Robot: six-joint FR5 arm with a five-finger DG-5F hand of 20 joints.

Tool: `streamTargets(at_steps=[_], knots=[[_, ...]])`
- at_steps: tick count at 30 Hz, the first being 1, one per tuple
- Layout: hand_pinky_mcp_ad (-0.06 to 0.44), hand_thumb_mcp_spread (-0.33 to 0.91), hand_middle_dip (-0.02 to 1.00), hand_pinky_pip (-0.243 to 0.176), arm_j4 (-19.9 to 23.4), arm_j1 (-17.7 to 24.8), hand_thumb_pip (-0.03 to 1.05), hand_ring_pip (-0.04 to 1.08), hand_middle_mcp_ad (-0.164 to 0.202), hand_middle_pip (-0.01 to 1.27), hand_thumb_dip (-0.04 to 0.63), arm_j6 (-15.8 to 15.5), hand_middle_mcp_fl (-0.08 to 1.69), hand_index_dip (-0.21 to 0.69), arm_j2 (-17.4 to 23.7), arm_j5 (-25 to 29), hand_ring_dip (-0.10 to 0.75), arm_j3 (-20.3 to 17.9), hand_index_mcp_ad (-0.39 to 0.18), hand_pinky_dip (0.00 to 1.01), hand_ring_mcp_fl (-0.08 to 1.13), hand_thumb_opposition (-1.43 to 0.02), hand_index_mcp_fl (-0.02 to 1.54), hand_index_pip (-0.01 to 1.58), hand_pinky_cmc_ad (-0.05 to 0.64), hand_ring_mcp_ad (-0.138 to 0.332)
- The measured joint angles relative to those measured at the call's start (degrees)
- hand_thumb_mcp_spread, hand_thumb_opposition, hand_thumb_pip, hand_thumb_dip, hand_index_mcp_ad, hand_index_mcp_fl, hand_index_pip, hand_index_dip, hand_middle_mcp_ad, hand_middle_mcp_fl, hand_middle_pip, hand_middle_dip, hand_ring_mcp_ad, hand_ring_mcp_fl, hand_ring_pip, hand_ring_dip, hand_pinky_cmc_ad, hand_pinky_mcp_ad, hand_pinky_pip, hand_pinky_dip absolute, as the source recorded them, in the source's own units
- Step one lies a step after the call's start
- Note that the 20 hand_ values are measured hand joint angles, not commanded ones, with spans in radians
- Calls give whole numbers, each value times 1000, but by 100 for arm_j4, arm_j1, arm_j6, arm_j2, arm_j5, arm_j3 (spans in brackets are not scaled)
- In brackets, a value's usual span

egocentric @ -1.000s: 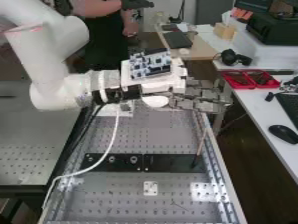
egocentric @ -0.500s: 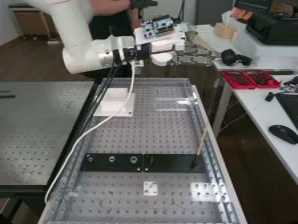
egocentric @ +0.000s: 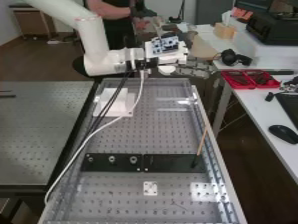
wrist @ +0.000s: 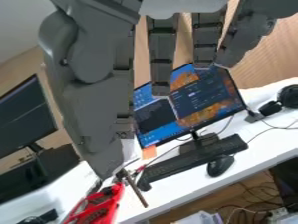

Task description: Grab the drill bit and place it in the clear container

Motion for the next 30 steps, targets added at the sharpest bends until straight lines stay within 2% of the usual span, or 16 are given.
streamTargets(at_steps=[12,30], knots=[[201,660,220,-89,101,156,415,89,75,136,209,512,396,157,-243,577,54,-303,-169,183,110,-969,965,888,328,230],[201,660,220,-93,-144,281,415,89,75,136,209,758,396,157,-556,821,54,-294,-169,183,110,-969,965,888,330,230]])
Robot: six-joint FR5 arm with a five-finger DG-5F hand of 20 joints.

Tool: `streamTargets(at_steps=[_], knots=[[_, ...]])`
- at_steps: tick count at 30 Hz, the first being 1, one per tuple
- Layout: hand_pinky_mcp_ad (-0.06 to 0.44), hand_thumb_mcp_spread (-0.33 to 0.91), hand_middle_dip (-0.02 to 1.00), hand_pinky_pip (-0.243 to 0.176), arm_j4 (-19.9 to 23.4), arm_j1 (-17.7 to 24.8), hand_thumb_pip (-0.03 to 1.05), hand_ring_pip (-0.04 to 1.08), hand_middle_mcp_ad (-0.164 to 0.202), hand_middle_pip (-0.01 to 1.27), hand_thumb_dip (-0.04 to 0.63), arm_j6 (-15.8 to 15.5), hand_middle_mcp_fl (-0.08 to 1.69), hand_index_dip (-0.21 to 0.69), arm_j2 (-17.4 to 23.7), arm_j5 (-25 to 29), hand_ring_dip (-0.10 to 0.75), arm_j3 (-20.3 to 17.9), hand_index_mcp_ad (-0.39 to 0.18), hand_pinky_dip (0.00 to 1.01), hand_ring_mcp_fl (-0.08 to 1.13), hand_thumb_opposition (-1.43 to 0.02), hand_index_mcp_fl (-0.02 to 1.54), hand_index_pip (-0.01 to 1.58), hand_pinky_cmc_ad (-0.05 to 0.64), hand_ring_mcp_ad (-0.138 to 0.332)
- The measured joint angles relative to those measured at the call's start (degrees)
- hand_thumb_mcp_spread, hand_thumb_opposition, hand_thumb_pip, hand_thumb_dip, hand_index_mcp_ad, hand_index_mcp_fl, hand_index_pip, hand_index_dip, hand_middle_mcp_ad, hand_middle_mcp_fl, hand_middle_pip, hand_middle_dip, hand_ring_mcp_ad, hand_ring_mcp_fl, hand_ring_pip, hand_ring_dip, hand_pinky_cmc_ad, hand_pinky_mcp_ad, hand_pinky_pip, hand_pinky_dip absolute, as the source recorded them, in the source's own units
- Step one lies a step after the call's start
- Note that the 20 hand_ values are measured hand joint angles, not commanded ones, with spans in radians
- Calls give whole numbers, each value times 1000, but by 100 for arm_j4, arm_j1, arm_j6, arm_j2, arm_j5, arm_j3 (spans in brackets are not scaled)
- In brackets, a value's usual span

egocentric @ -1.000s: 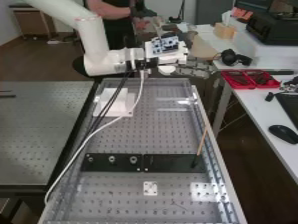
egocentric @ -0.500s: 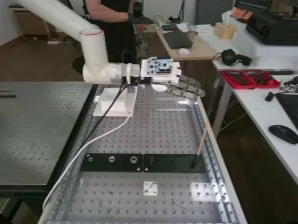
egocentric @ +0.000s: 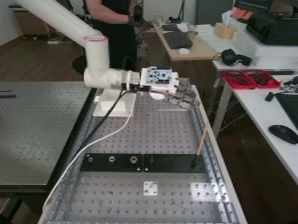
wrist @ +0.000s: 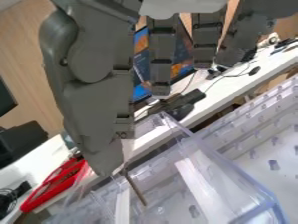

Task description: Grab the drill bit and place it in the clear container

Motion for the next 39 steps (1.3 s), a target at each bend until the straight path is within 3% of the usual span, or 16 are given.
streamTargets(at_steps=[9,10,12,13,18,25,32,39], knots=[[201,623,220,-93,-329,-40,421,89,75,126,211,29,367,159,-45,-89,51,181,-173,183,113,-974,925,871,330,229],[201,593,220,-93,-366,-46,440,89,77,126,208,30,339,171,-44,-111,54,197,-173,183,110,-965,848,806,328,232],[201,518,220,-94,-459,-65,499,91,77,112,211,19,248,140,-26,-184,51,242,-169,185,96,-913,429,634,328,230],[201,483,220,-96,-479,-68,511,96,75,110,208,18,230,131,-21,-189,51,251,-168,188,89,-885,328,565,332,230],[183,393,220,-98,-542,-89,625,87,75,110,208,10,141,140,35,-202,54,275,-122,246,51,-806,155,368,311,230],[185,363,220,-106,-393,-108,642,73,73,110,208,-66,80,140,334,-175,54,53,-122,286,12,-759,91,274,295,234],[183,316,220,-108,-206,-120,639,73,75,113,208,-466,86,154,1080,-121,54,-435,-103,305,9,-745,87,195,298,230],[168,304,220,-108,-343,-130,639,75,75,113,208,-915,86,183,1722,-63,54,-696,-98,326,2,-733,103,131,279,230]])
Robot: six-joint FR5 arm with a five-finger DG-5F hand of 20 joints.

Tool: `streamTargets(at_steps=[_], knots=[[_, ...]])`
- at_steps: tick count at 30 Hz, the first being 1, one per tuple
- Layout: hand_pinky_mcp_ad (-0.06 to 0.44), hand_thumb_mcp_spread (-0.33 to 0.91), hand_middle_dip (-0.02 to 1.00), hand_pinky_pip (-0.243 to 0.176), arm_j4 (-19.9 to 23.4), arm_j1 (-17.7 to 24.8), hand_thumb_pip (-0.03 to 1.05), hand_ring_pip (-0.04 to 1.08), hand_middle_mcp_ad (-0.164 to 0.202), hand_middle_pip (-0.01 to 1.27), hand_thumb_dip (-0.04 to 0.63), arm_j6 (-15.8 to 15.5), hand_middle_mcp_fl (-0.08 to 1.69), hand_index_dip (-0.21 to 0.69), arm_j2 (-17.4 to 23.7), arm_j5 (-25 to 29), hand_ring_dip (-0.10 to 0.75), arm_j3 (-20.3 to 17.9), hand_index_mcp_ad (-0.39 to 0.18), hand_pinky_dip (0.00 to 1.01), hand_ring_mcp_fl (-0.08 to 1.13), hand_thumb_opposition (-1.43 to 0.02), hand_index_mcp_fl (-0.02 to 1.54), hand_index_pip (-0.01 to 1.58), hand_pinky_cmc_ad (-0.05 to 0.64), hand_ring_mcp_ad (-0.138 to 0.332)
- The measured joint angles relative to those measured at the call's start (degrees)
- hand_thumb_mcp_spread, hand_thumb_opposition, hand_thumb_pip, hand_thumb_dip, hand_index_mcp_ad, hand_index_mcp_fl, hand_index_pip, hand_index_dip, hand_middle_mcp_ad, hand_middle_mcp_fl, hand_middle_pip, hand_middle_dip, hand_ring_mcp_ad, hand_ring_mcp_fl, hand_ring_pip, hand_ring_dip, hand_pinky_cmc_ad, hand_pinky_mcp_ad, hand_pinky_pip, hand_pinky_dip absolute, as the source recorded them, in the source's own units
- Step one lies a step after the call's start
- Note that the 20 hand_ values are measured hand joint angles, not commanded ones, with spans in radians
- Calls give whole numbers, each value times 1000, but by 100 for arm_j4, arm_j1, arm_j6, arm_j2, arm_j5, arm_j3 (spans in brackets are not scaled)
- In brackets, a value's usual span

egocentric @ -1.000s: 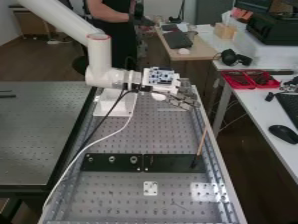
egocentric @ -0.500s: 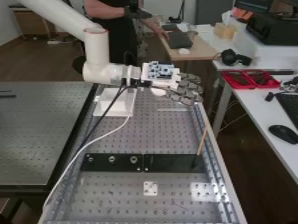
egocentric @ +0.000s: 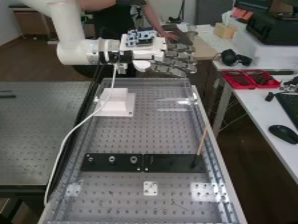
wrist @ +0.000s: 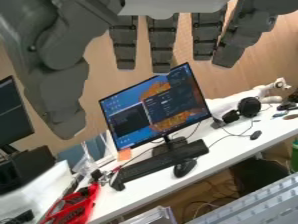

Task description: Grab the drill bit and place it in the clear container

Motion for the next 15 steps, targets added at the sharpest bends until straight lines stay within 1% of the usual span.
streamTargets(at_steps=[1,3,4,9,13,15], knots=[[166,304,220,-108,-30,-3,639,75,75,113,208,-32,86,197,32,0,54,-1,-98,326,0,-733,119,136,279,230],[166,304,220,-112,-256,-34,634,75,75,113,208,-138,87,202,146,-41,54,16,-98,333,3,-730,126,126,278,232],[166,304,220,-108,-297,-41,627,75,75,113,206,-153,87,206,159,-51,54,23,-98,353,9,-733,122,126,278,229],[166,304,220,-110,-608,-123,621,75,75,113,206,-336,105,218,242,-186,54,145,-98,358,9,-733,126,113,278,229],[166,304,220,-113,-707,-162,620,75,75,113,206,-438,105,222,234,-294,54,254,-98,367,9,-735,131,113,278,229],[169,304,220,-105,-734,-166,620,75,75,113,206,-468,105,243,220,-340,54,297,-98,375,9,-735,131,117,278,229]])
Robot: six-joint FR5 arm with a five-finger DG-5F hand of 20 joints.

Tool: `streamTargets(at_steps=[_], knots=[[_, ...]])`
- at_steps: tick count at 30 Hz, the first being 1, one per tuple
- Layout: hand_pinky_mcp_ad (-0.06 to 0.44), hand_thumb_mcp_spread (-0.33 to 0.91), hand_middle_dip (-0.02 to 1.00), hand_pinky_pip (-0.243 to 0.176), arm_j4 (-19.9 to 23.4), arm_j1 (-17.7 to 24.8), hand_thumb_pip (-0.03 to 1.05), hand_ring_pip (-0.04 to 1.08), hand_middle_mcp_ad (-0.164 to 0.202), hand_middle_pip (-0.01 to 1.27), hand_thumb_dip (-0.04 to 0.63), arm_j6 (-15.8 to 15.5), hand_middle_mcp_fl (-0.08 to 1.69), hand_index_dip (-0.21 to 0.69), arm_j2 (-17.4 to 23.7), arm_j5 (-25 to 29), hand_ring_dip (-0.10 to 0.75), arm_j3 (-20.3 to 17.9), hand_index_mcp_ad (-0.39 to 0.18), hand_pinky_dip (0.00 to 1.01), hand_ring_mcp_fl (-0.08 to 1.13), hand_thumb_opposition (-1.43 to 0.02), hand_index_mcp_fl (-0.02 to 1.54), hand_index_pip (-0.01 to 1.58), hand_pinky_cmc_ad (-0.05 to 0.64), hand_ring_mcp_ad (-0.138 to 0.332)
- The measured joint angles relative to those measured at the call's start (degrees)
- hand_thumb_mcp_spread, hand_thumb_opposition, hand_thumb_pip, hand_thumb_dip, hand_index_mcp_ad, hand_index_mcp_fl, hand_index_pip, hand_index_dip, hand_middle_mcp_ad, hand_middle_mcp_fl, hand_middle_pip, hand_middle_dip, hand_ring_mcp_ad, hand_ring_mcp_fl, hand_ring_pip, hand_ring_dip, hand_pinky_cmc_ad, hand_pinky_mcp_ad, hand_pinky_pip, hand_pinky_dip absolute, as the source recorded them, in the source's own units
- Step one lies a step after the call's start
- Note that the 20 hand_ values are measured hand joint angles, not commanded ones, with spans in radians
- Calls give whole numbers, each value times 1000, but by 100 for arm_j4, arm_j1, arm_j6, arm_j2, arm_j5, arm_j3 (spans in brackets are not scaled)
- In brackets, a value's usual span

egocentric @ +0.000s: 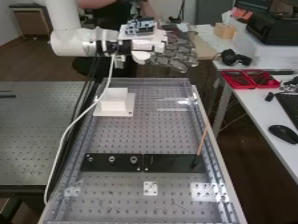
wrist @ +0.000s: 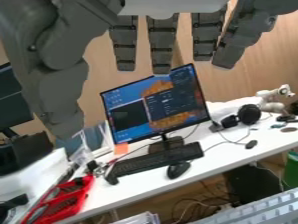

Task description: Grab the drill bit and place it in the clear container

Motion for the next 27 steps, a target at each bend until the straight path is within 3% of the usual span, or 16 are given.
streamTargets(at_steps=[27], knots=[[169,284,220,-112,-704,-36,593,73,75,113,188,-680,101,290,274,-88,54,277,-75,398,5,-733,138,101,281,229]])
